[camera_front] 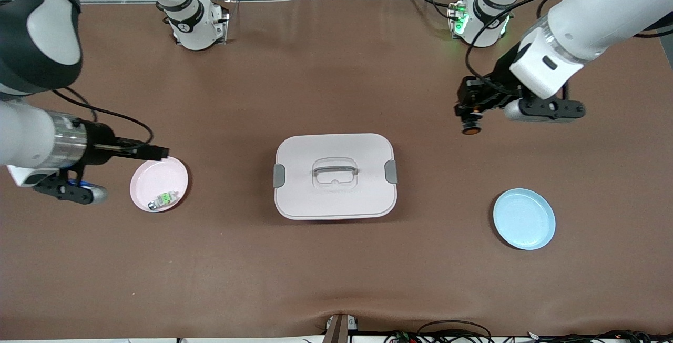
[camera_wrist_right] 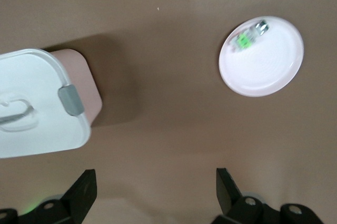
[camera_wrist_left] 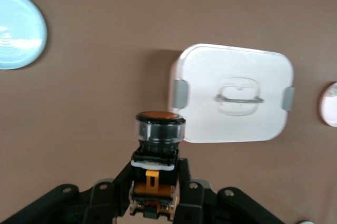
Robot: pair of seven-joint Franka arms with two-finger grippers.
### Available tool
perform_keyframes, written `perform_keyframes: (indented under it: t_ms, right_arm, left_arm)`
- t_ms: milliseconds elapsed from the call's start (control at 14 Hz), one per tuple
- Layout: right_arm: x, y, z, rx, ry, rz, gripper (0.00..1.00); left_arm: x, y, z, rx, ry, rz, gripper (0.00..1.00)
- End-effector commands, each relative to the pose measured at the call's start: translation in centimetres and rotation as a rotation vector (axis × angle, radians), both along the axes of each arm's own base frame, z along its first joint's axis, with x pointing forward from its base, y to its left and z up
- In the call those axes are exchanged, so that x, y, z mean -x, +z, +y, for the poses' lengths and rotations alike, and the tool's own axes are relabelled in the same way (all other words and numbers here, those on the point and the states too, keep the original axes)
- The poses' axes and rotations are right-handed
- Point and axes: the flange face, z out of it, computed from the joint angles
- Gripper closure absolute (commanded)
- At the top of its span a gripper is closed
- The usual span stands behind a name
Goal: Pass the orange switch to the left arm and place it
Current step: 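Carry the switch toward the blue plate while the right gripper withdraws, then lower the switch with the left gripper onto the light-blue plate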
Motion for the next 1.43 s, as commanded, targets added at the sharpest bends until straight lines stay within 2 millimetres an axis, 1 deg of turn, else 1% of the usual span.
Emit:
perform_keyframes:
  t_ms: [0,72,143,215,358,501,573,644,788,931,1002,1074,1146,1217,1289,1360]
  right_arm:
    - [0.5,1.4,-4.3,0.011,0.102,-0.04,0.0]
    - [0.5,1.5,-5.1,0.036,0.136,-0.046,0.0]
    - [0.5,1.4,-5.5,0.059,0.174,-0.049,0.0]
    - [0.4,1.4,-5.9,0.072,0.207,-0.055,0.0]
    - [0.4,1.4,-7.3,0.08,0.211,-0.061,0.0]
    - [0.3,1.4,-7.9,0.105,0.206,-0.057,0.0]
    - [0.3,1.3,-8.0,0.131,0.21,-0.054,0.0]
    - [0.2,1.0,-7.9,0.148,0.212,-0.051,0.0]
    - [0.2,0.9,-7.5,0.153,0.219,-0.049,0.0]
    - [0.1,0.7,-8.2,0.151,0.211,-0.044,0.0]
    - [0.2,0.8,-8.3,0.154,0.207,-0.045,0.0]
    - [0.0,0.8,-7.8,0.163,0.205,-0.053,0.0]
    - [0.0,1.1,-6.6,0.202,0.219,-0.063,0.0]
    - [0.0,1.0,-5.9,0.227,0.231,-0.062,0.0]
    - [-0.1,0.9,-6.0,0.223,0.224,-0.062,0.0]
    - [-0.1,0.9,-6.2,0.224,0.22,-0.064,0.0]
  left_arm:
    - [0.2,-0.3,4.3,-0.115,0.037,0.044,1.0]
    - [0.0,-0.9,5.6,-0.153,0.052,0.064,1.0]
    - [-0.6,-1.6,7.3,-0.168,0.093,0.086,1.0]
    - [-1.2,-2.9,8.6,-0.171,0.127,0.121,1.0]
    - [-2.3,-4.5,10.7,-0.186,0.163,0.149,1.0]
    - [-3.2,-5.7,12.2,-0.246,0.185,0.148,1.0]
    - [-3.9,-6.9,13.2,-0.285,0.225,0.155,1.0]
    - [-4.5,-7.7,13.7,-0.316,0.28,0.158,1.0]
    - [-5.9,-9.6,15.0,-0.318,0.418,0.155,1.0]
    - [-7.2,-10.7,16.0,-0.286,0.553,0.144,1.0]
    - [-7.8,-11.4,16.1,-0.275,0.61,0.141,1.0]
    - [-8.3,-12.1,16.2,-0.264,0.674,0.138,1.0]
    - [-8.9,-12.6,16.3,-0.25,0.74,0.127,1.0]
    - [-9.5,-13.3,16.9,-0.237,0.8,0.12,1.0]
    - [-10.2,-14.3,17.5,-0.229,0.842,0.111,1.0]
    - [-10.8,-15.6,17.6,-0.216,0.891,0.113,1.0]
